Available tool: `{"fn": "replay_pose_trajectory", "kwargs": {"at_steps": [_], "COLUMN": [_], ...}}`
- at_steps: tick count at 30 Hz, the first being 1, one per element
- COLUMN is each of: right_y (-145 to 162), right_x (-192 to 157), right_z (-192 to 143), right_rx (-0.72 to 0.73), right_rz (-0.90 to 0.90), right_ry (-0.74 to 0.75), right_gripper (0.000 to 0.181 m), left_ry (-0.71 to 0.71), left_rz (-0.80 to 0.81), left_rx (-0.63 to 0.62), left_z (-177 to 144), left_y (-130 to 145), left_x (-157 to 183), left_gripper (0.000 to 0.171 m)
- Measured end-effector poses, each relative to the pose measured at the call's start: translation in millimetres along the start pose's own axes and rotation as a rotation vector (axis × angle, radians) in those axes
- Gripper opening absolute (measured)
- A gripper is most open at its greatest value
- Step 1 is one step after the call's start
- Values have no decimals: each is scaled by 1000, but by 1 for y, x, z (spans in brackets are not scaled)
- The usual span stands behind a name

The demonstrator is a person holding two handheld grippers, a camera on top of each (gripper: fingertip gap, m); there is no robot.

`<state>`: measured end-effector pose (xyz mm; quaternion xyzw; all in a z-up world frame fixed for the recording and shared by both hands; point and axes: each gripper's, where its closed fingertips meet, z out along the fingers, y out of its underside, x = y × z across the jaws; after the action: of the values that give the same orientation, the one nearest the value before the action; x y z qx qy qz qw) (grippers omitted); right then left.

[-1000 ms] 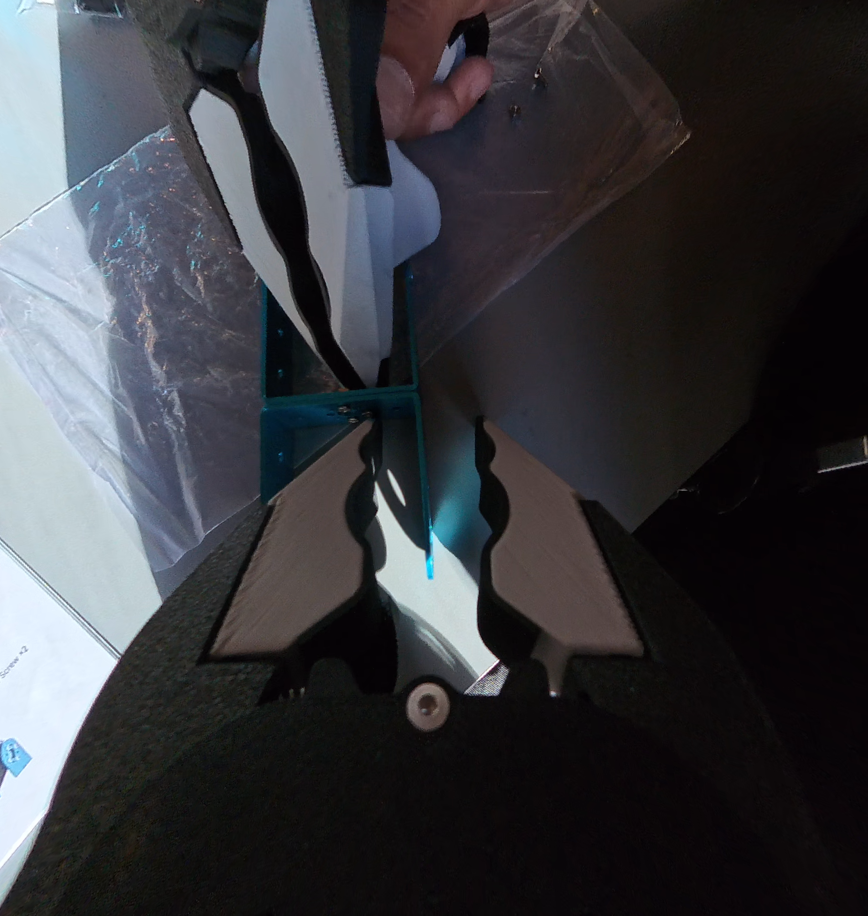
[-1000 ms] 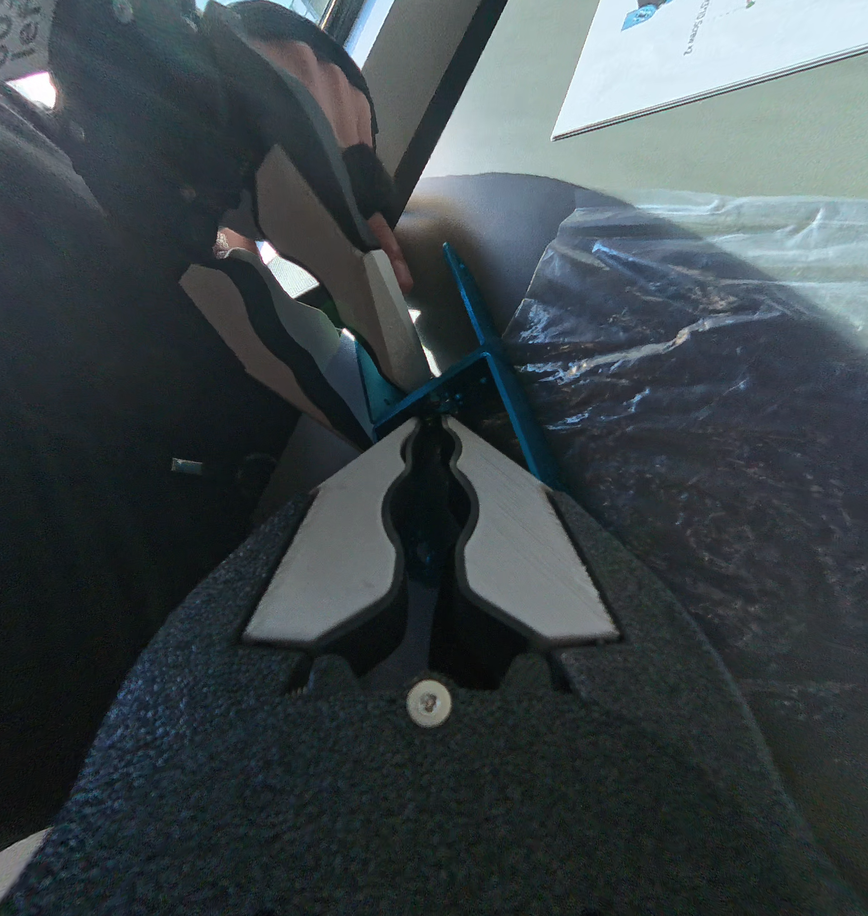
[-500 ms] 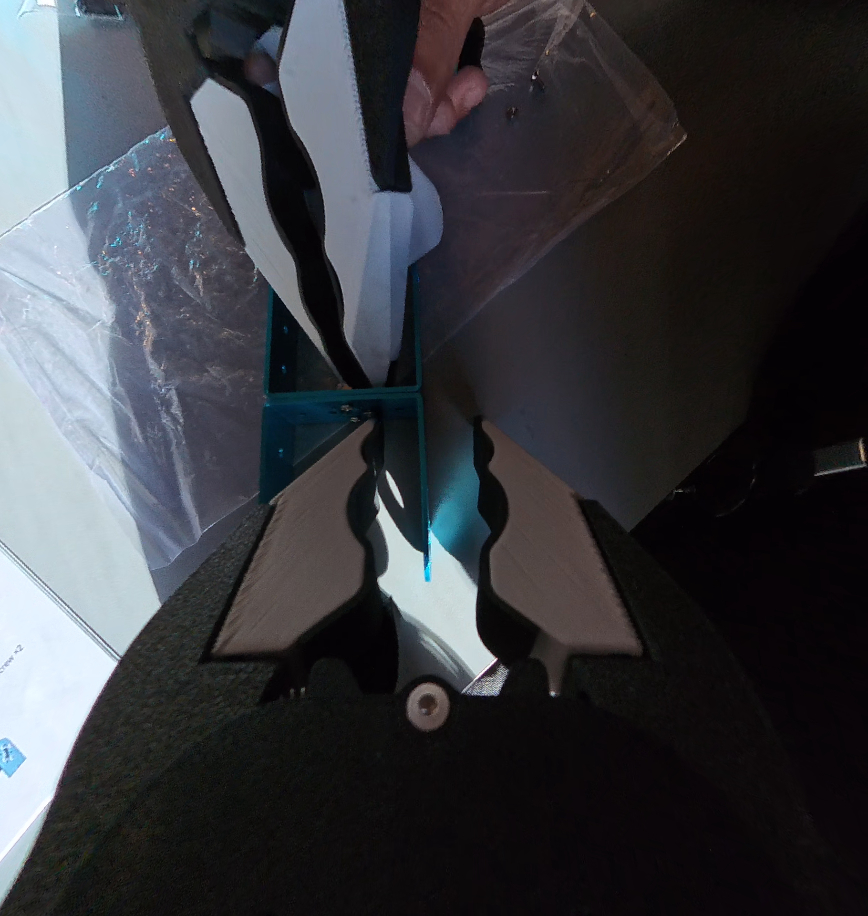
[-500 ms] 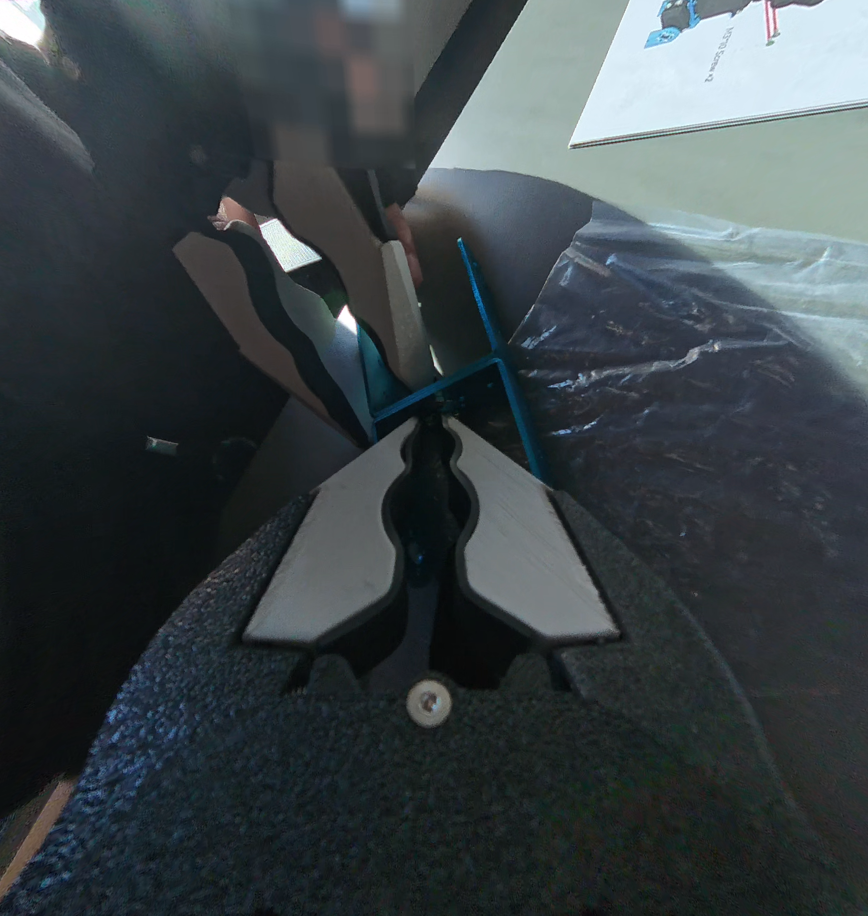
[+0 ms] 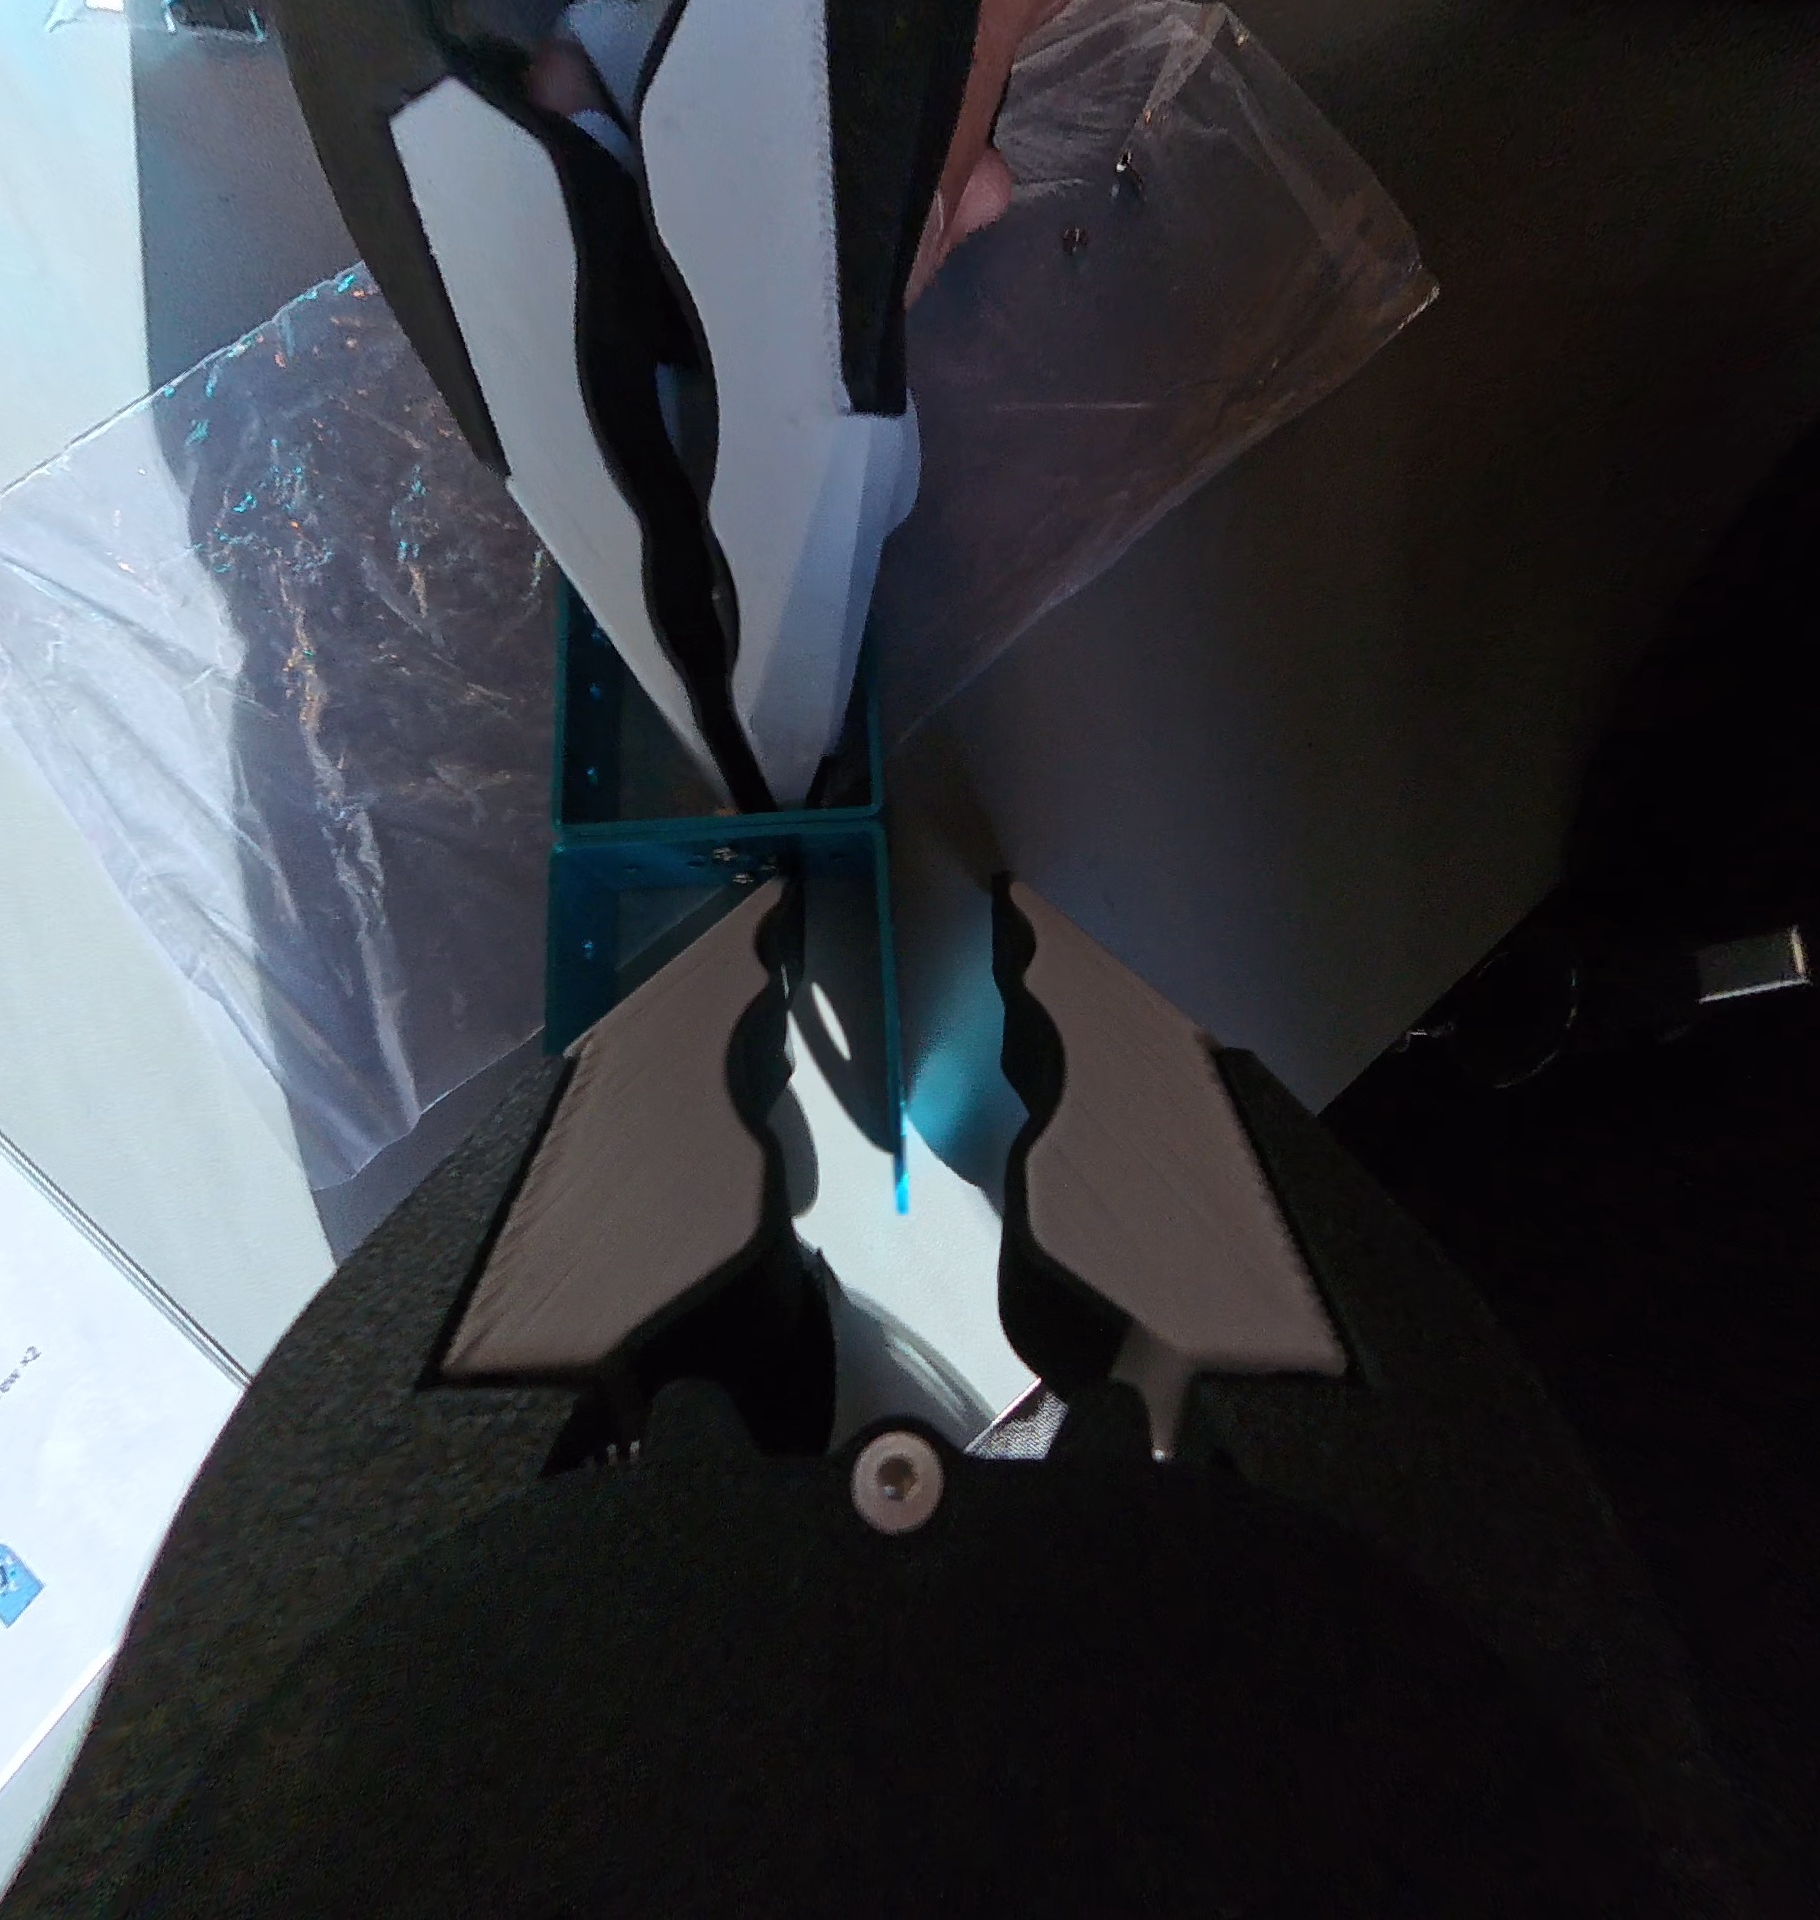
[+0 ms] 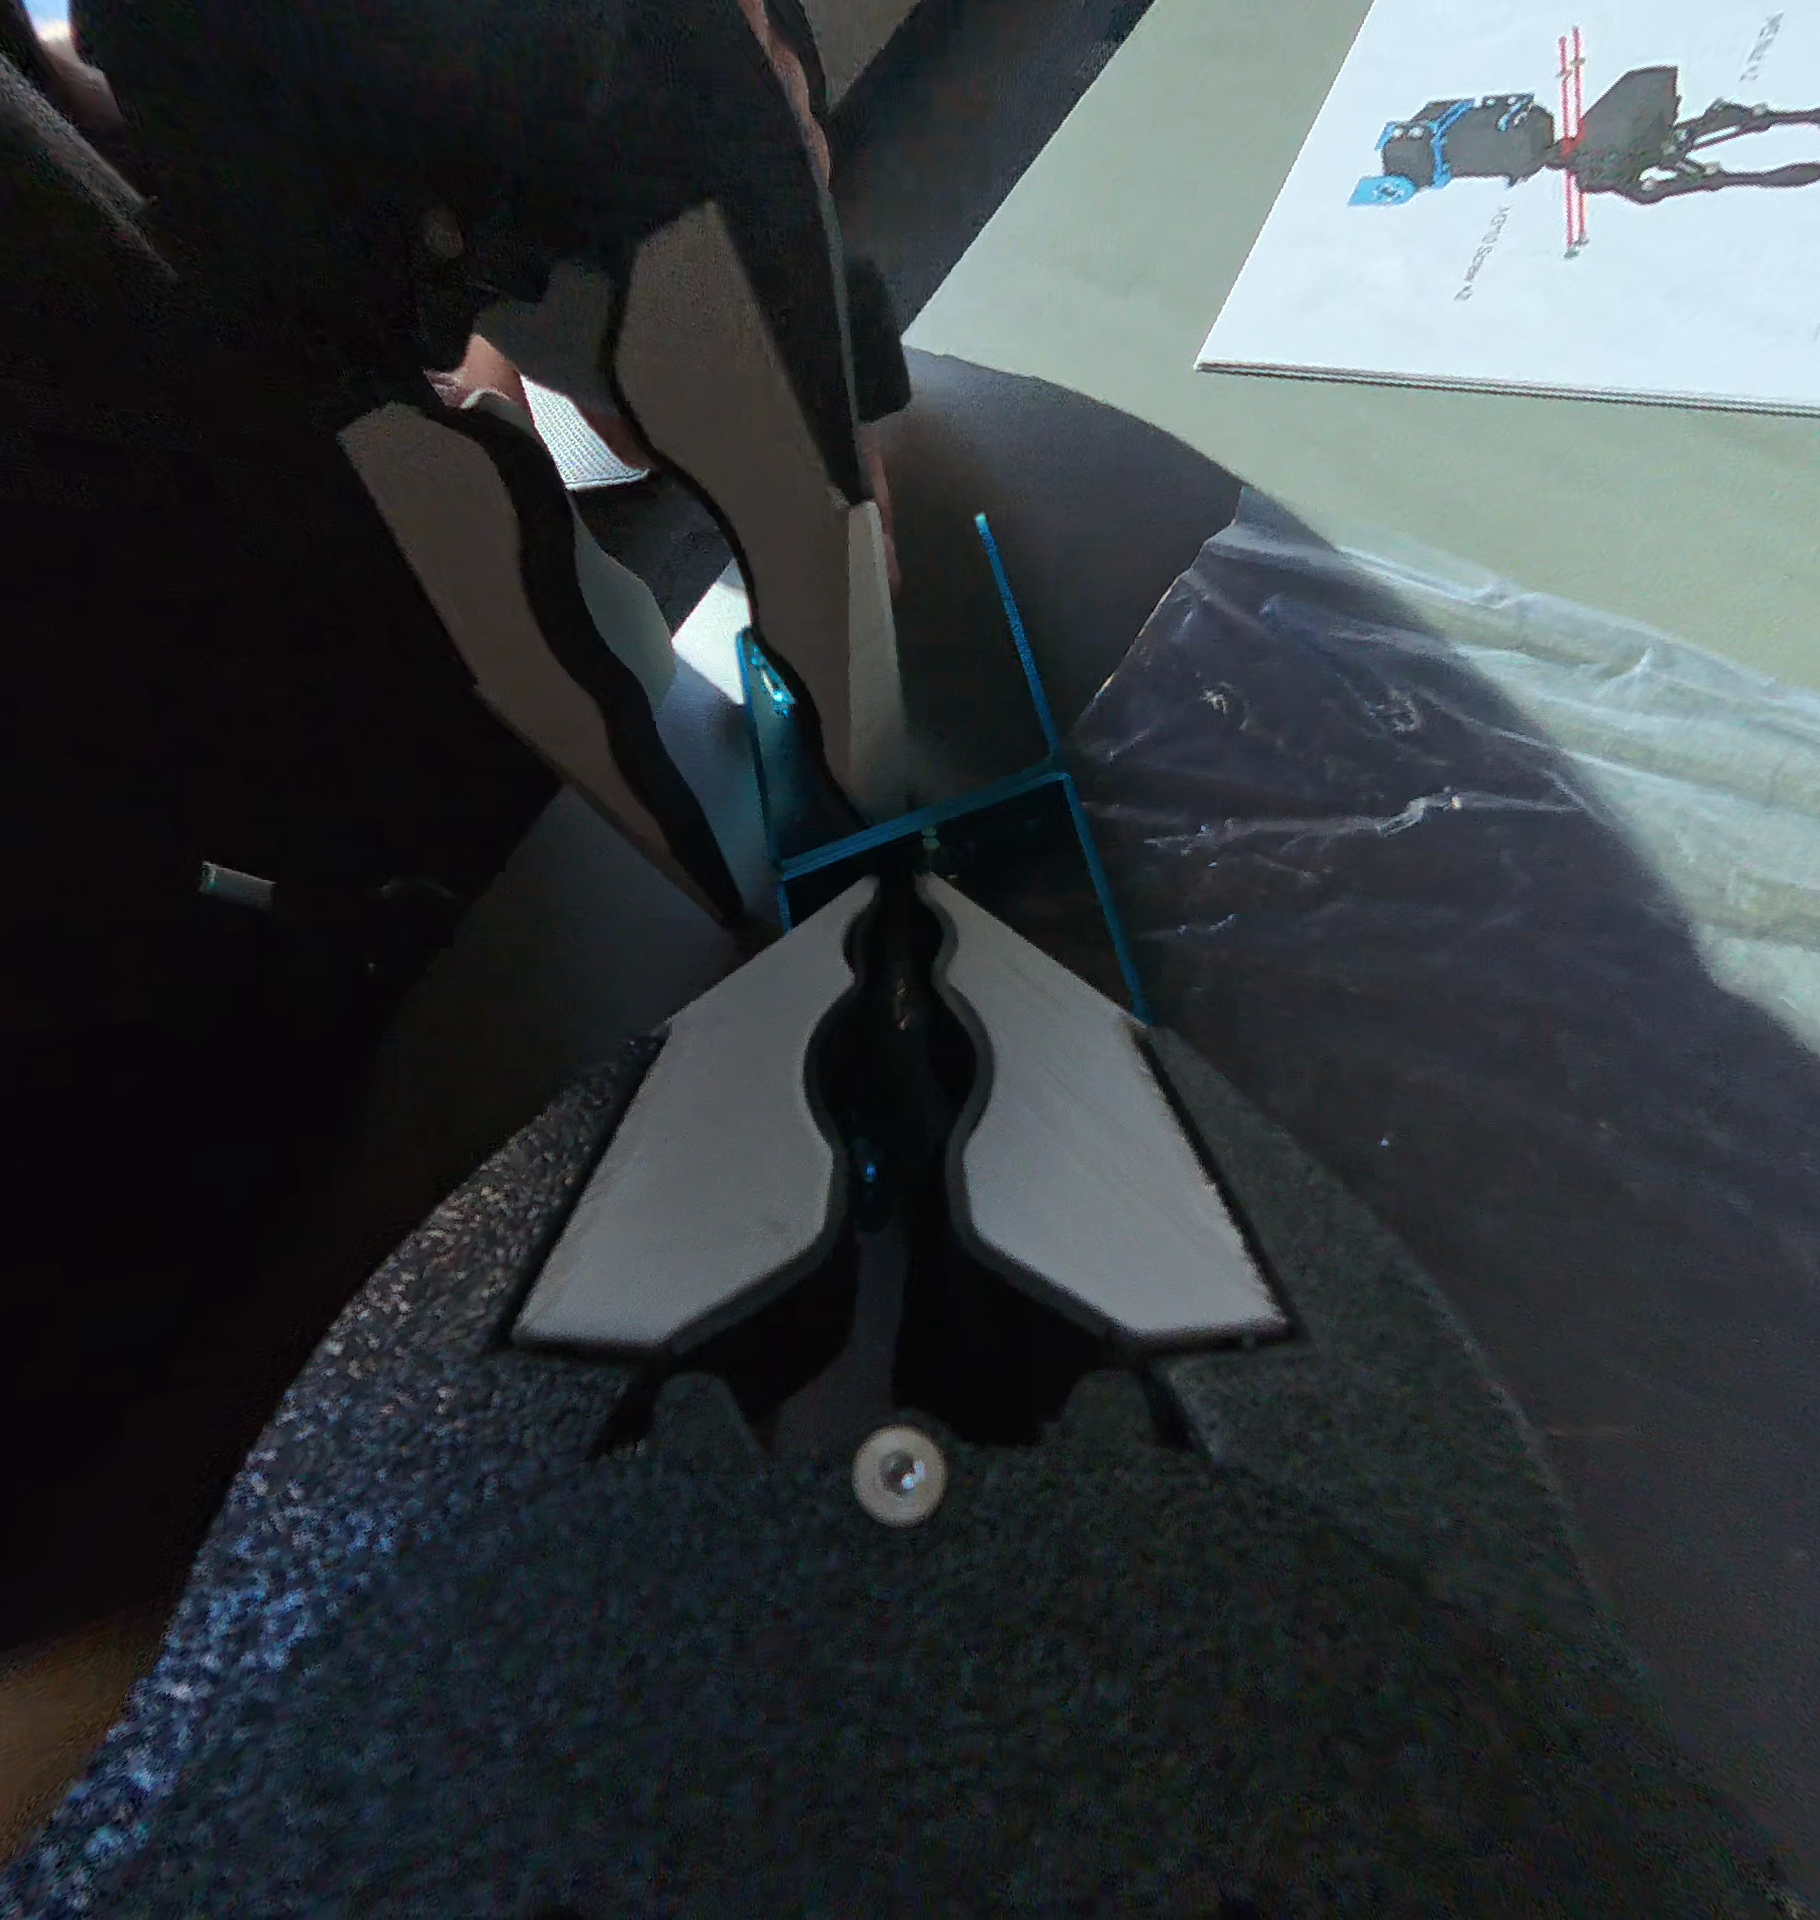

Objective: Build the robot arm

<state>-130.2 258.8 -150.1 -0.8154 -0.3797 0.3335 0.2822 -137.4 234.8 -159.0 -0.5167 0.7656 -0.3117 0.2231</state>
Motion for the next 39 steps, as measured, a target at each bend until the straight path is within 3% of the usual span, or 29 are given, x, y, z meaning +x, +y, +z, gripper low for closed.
{"fn": "replay_pose_trajectory", "kwargs": {"at_steps": [5,9,13,18,22,26,30,34,39], "right_y": [0,-15,13,26,17,6,12,10,14], "right_x": [0,2,14,-1,-11,-6,1,0,0], "right_z": [-9,-34,-44,-24,-9,-5,-3,4,5], "right_rx": [-10,63,-82,-158,-170,-205,-421,-514,-581], "right_rz": [10,32,12,7,-41,-144,-218,-228,-224], "right_ry": [10,19,94,27,19,170,299,272,265], "right_gripper": [0,0,4,4,5,10,9,8,9], "left_ry": [-2,-15,-7,-12,-13,-14,-18,-36,-104], "left_rz": [-14,-6,-27,-42,-55,-60,-58,-45,-42], "left_rx": [8,-4,-4,-16,-20,-8,-4,6,9], "left_z": [0,-4,-11,-27,-43,-57,-65,-66,-74], "left_y": [1,4,11,28,44,59,66,67,73], "left_x": [-1,0,0,-3,-5,-9,-17,-25,-33], "left_gripper": [36,34,26,3,4,4,14,25,26]}}
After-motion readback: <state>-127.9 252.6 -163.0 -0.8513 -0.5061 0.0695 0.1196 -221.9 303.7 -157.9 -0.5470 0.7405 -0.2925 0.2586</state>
